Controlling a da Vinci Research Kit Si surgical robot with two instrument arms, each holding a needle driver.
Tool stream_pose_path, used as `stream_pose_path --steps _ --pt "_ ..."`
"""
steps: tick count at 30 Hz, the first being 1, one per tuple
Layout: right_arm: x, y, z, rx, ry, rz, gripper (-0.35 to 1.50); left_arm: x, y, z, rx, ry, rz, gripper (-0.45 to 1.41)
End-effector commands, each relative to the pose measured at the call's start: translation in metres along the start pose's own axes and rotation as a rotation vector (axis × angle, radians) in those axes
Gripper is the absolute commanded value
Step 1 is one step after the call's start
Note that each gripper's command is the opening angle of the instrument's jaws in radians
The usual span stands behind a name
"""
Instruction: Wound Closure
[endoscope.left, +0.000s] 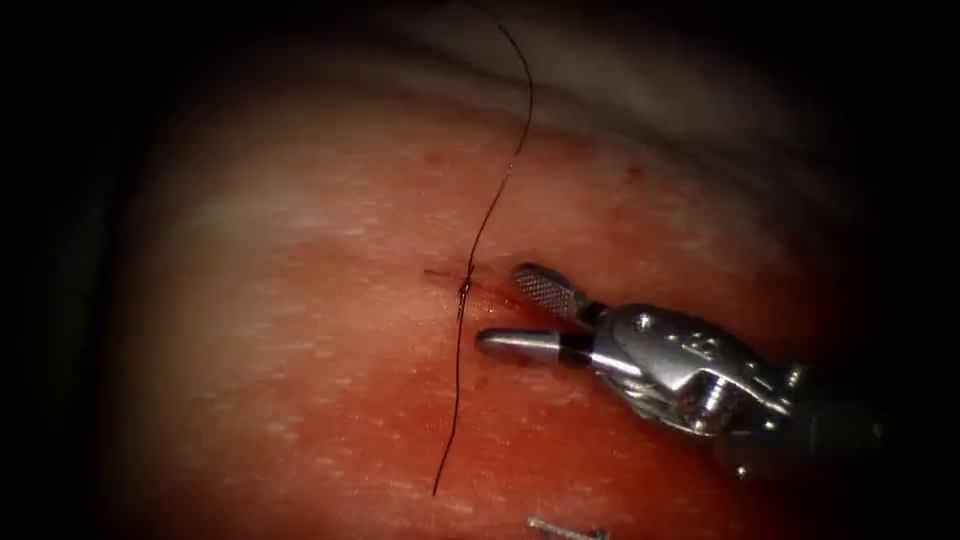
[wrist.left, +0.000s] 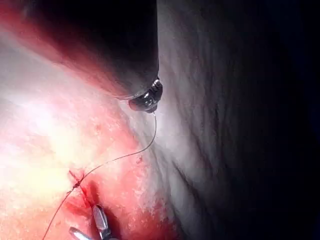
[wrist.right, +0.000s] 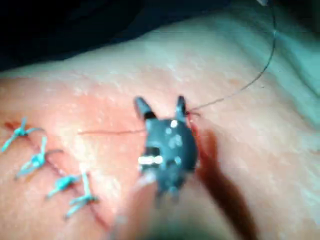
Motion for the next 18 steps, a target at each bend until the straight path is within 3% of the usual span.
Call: stream_pose_path --steps 1,3,5,13,18 --pt "-0.0014 0.0016 0.0019 0.016 0.011 -0.016 1.05 0.0006 0.0000 -0.0001 0.007 0.009 0.006 -0.35" --pt "-0.0016 0.0021 0.0022 0.017 0.016 -0.019 1.06 0.0008 0.0000 -0.0005 0.007 0.008 0.008 -0.35" --pt "-0.0018 0.0036 0.0032 0.019 0.040 0.011 1.20 0.0023 0.0005 -0.0019 0.012 0.012 0.018 -0.35" --pt "-0.0009 0.0050 0.0046 0.021 0.042 0.036 1.25 0.0067 0.0012 -0.0060 0.038 0.043 0.040 -0.35" --pt "-0.0007 0.0052 0.0061 0.042 0.041 0.036 1.28 0.0078 0.0015 -0.0069 0.042 0.053 0.051 -0.35"
